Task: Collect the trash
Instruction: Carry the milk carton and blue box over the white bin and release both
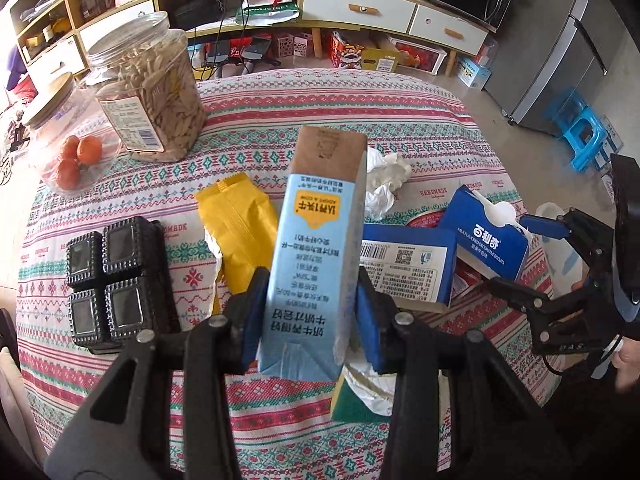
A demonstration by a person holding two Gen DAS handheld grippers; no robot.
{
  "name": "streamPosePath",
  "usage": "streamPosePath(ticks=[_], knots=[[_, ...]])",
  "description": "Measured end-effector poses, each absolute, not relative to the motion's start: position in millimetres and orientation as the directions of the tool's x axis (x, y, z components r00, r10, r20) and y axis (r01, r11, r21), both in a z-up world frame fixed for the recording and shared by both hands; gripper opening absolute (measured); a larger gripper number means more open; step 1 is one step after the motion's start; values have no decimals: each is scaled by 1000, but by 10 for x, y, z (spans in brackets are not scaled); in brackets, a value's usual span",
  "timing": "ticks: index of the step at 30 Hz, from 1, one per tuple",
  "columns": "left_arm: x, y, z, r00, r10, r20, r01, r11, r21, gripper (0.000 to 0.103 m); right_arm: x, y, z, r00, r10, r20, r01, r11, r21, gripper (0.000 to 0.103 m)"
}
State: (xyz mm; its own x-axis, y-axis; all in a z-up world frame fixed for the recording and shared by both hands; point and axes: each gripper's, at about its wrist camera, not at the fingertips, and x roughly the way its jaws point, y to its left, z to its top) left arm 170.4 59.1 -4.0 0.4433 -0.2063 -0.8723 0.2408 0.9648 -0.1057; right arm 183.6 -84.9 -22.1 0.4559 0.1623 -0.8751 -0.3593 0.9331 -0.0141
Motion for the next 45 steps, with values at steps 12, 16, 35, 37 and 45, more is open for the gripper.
streamPosePath(ticks=[12,16,35,37,45], knots=[[1440,598,159,503,-243,-830,236,962,-138,43,1605,-1105,105,528,206,-824,-302,952,44,74],[1374,488,207,513,-258,-819,256,956,-141,43,1456,-1331,219,556,198,-807,-267,962,51,74],[1212,-1075,342,427,-450,-785,506,838,-205,43,603,-3230,372,611,30,-791,127,983,136,74],[1193,-1329,305,398,-469,-789,538,815,-213,43,498,-3393,340,603,7,-797,165,977,134,74],[1168,-2298,-11,279,-506,-816,638,733,-237,43,156,-3921,184,566,-27,-824,269,951,154,74]])
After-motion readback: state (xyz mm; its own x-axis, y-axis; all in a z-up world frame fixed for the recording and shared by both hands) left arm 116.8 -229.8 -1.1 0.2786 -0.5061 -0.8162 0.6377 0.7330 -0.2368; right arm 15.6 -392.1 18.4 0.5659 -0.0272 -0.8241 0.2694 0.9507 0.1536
